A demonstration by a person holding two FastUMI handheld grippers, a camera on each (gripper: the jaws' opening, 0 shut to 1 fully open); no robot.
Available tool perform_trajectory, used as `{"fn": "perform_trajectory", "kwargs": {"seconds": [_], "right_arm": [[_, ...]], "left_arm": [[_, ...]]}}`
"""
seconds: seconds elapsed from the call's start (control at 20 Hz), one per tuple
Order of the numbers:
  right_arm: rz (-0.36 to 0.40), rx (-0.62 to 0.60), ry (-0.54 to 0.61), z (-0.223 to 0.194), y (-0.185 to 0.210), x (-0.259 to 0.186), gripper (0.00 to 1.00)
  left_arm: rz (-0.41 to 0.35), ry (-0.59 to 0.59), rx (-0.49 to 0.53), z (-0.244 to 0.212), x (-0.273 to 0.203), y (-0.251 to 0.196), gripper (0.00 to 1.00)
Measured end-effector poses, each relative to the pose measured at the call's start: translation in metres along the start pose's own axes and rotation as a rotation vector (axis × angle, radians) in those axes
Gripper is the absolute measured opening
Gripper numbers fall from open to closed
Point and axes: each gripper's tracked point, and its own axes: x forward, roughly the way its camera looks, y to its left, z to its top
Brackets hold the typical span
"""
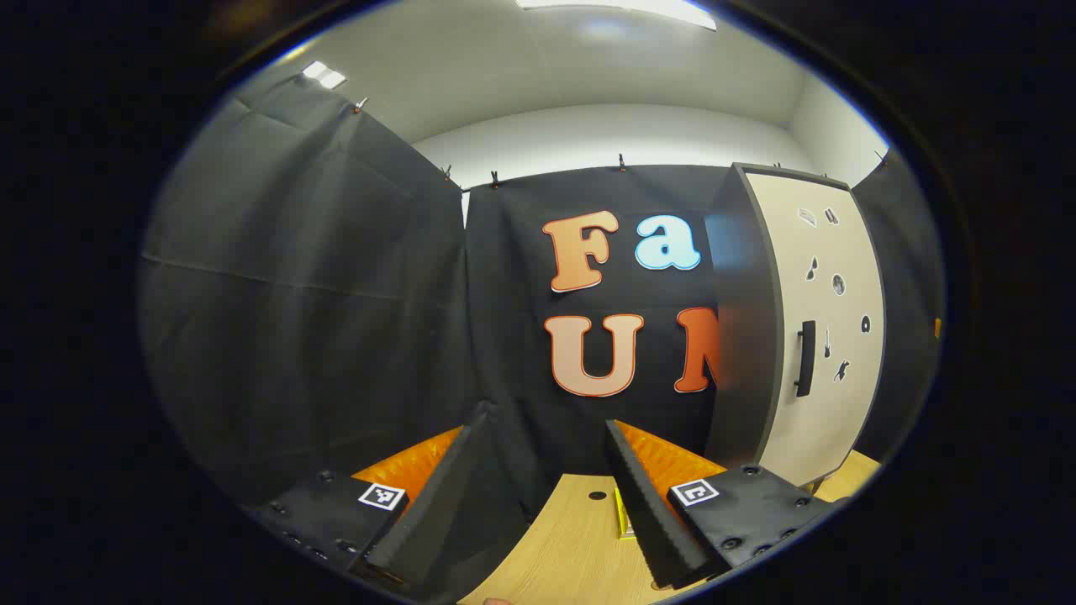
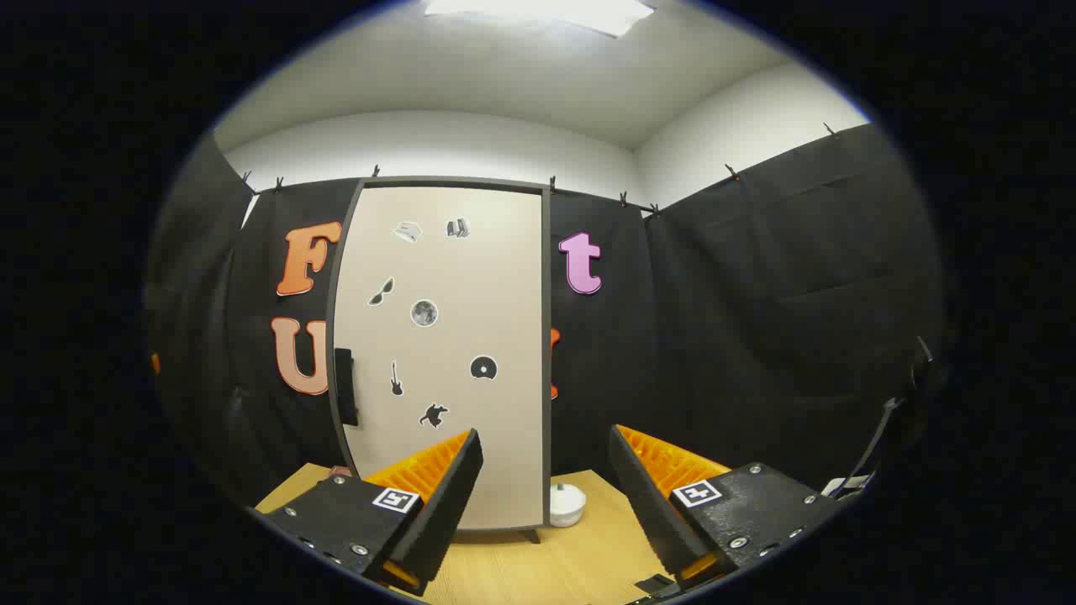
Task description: Open the cabinet door with the right hand, grasp the bottle in the cabinet with the left hand and place it on the coaster, then close the cabinet door with the right hand.
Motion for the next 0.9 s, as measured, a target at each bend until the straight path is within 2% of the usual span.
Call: {"fn": "perform_trajectory", "kwargs": {"seconds": [0.4, 0.7, 0.9], "right_arm": [[-0.029, -0.031, 0.006, 0.0, -0.007, -0.012, 0.94], [-0.011, -0.026, 0.019, -0.005, 0.005, -0.011, 0.94], [0.029, -0.009, 0.017, -0.005, 0.026, -0.005, 0.94]], "left_arm": [[-0.008, -0.023, 0.003, 0.01, -0.006, -0.004, 0.99], [-0.001, -0.027, 0.012, 0.01, -0.006, -0.001, 0.99], [0.011, -0.023, 0.009, 0.007, -0.009, 0.006, 0.99]]}}
